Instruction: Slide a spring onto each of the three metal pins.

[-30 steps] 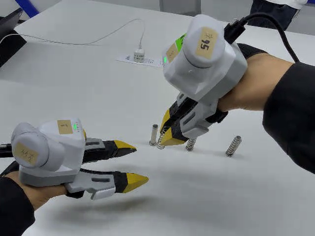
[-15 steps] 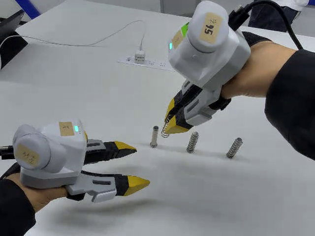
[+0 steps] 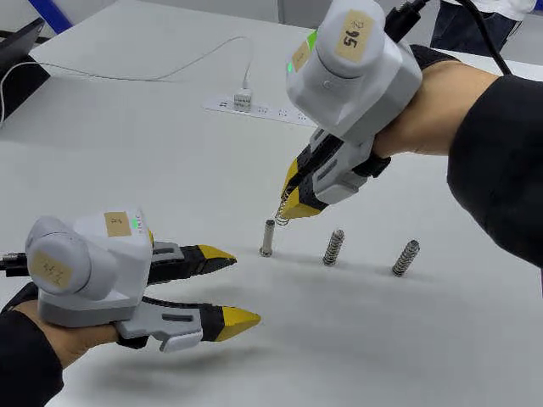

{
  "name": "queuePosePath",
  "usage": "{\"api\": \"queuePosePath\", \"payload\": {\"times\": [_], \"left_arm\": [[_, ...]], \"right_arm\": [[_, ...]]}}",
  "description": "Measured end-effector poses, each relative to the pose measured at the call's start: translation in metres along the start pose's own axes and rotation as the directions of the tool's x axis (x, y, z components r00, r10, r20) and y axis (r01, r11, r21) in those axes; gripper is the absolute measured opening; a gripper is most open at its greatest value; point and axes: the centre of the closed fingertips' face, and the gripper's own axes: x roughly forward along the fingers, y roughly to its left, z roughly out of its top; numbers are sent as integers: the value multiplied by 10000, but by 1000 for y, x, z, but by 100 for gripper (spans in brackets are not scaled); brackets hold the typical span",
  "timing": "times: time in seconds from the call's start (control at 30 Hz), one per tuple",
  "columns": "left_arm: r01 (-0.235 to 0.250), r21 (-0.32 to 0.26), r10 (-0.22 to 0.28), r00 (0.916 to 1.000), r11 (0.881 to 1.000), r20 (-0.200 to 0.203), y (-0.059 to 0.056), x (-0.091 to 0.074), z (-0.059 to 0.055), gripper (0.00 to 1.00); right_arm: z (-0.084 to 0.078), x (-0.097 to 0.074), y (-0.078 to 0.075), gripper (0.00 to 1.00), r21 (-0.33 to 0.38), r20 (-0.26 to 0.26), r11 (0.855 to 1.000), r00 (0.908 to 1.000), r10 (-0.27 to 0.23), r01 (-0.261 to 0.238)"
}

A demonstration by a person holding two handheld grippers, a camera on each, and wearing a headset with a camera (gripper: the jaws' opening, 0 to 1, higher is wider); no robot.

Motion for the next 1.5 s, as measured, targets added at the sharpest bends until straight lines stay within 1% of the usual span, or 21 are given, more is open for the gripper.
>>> {"api": "queuePosePath", "payload": {"times": [0.1,0.17,0.23,0.3,0.43,0.73,0.9,1.07,1.5], "left_arm": [[-2,-16,2,10000,10000,1,0,0,0,47],[-2,-47,2,10000,10000,3,0,1,-1,47],[-7,-56,7,10000,10000,1,0,1,-1,47],[-8,-54,8,10000,10000,6,0,0,-1,47],[-53,-85,53,10000,10000,17,2,0,-1,47],[-94,-133,95,10000,9999,31,2,-2,-3,48],[-106,-147,107,9999,9998,52,2,-2,-3,48],[-106,-162,107,9999,9998,54,2,-1,-3,47],[-137,-214,138,9999,9997,33,3,-3,-6,46]], "right_arm": [[0,3,-4,12,38,-47,10000,10000,18,-18],[1,6,-9,12,82,-54,10000,10000,17,-17],[0,10,-12,12,95,-155,10000,9999,2,0],[-1,10,-12,12,53,-255,10000,9997,-23,24],[2,14,-16,12,122,-240,9999,9997,30,-27],[-4,22,-15,12,202,-424,9997,9990,159,-150],[-4,23,-14,12,257,-430,9995,9989,206,-195],[-5,28,-13,12,296,-491,9991,9983,304,-290],[-9,38,-16,12,390,-657,9985,9970,408,-383]]}}
